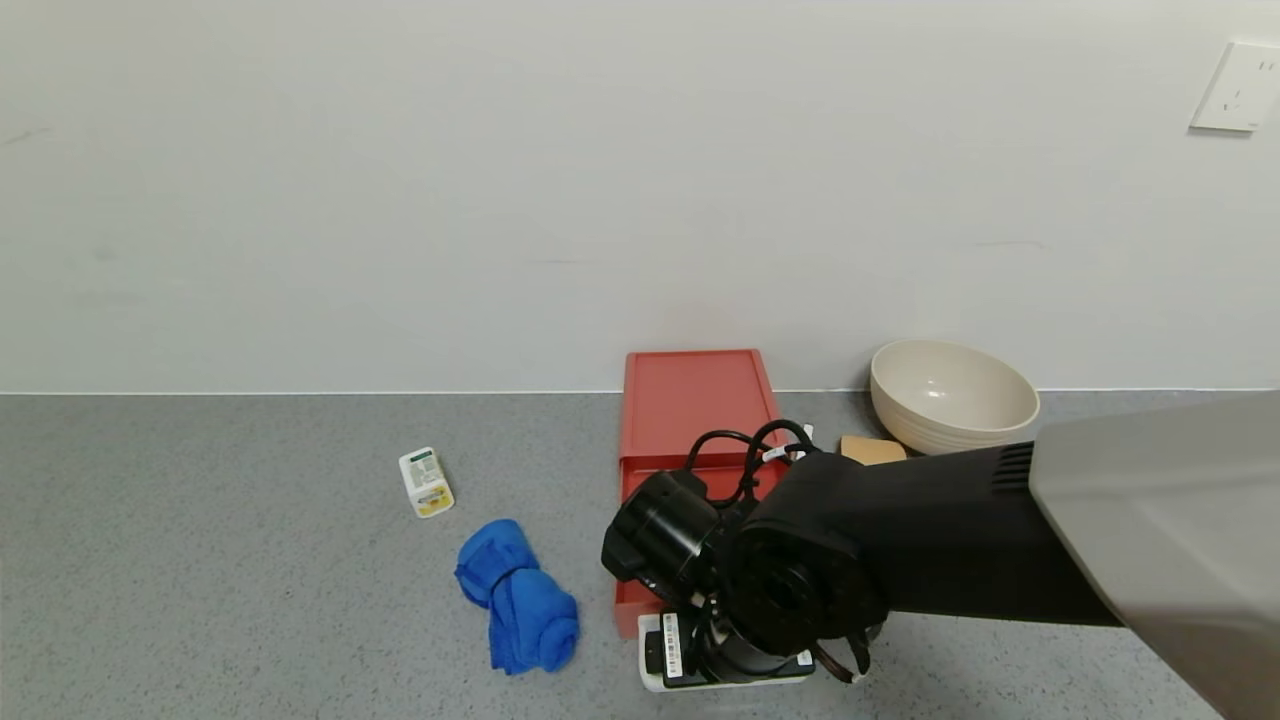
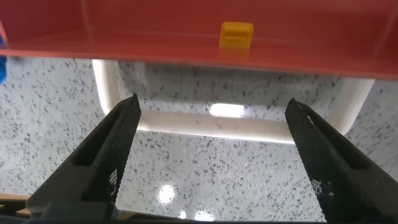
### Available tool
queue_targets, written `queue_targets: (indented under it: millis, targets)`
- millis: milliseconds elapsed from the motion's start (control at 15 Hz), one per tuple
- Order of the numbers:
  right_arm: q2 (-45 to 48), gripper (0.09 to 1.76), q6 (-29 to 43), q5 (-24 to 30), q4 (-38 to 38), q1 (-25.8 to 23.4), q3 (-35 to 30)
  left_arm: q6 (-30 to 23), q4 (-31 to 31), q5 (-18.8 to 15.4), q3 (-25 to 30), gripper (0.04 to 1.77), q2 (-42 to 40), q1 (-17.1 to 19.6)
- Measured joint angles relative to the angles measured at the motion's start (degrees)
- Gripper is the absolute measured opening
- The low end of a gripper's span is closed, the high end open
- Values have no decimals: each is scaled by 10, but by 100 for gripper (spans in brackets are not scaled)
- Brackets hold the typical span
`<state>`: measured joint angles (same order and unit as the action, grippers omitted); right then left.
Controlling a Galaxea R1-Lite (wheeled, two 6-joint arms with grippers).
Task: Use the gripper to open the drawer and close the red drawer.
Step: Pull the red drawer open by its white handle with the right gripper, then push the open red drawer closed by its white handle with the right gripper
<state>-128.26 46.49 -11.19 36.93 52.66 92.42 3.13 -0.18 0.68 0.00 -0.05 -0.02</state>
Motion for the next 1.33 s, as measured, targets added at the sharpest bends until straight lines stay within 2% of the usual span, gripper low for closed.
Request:
queue_targets:
  millis: [133,867,1133,1333]
  targets:
    - [11,171,0,22,1,5,-18,0,0,0,0,172,0,0]
    - [120,171,-23,21,-2,-8,-26,1,-1,-1,0,172,0,0]
    - [215,171,-99,54,-7,-15,-41,1,0,-1,0,172,0,0]
    - [294,171,-188,114,-37,-69,-71,1,0,-1,0,172,0,0]
